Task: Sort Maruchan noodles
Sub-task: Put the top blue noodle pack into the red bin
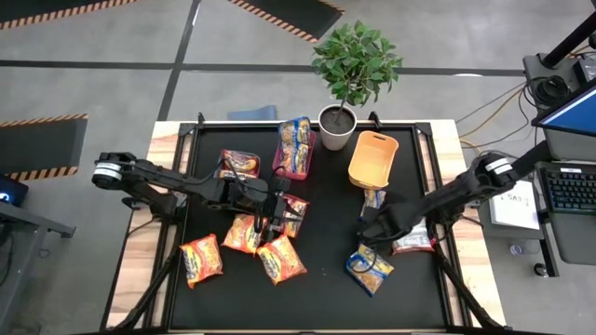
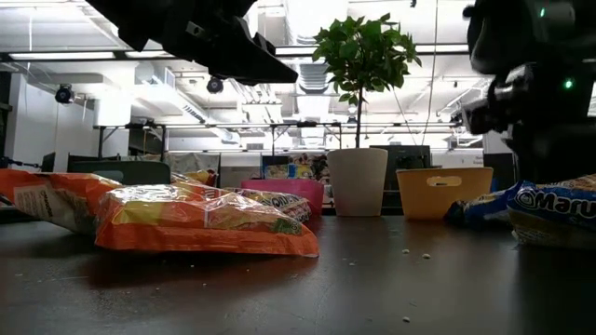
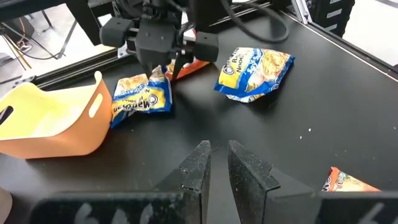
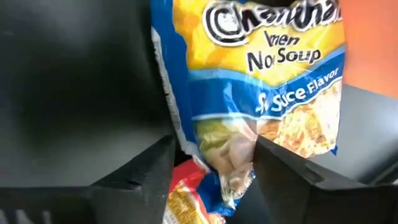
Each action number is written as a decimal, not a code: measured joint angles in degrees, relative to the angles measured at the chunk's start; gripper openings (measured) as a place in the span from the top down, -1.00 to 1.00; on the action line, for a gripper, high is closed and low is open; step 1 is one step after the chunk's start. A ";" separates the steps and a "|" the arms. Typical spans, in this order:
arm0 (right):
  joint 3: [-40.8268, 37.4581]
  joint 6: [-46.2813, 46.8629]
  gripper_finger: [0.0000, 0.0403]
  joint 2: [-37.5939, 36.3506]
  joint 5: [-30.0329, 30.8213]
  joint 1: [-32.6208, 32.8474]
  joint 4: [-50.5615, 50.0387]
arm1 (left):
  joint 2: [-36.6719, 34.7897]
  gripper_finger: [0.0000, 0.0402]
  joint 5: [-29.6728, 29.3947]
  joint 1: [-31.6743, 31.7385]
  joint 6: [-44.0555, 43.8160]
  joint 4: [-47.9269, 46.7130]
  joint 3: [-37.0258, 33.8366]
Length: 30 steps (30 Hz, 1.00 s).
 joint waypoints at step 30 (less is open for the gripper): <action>13.71 -1.07 0.58 11.21 8.50 -0.24 20.54 | 0.16 0.81 0.00 0.00 -4.46 2.95 0.04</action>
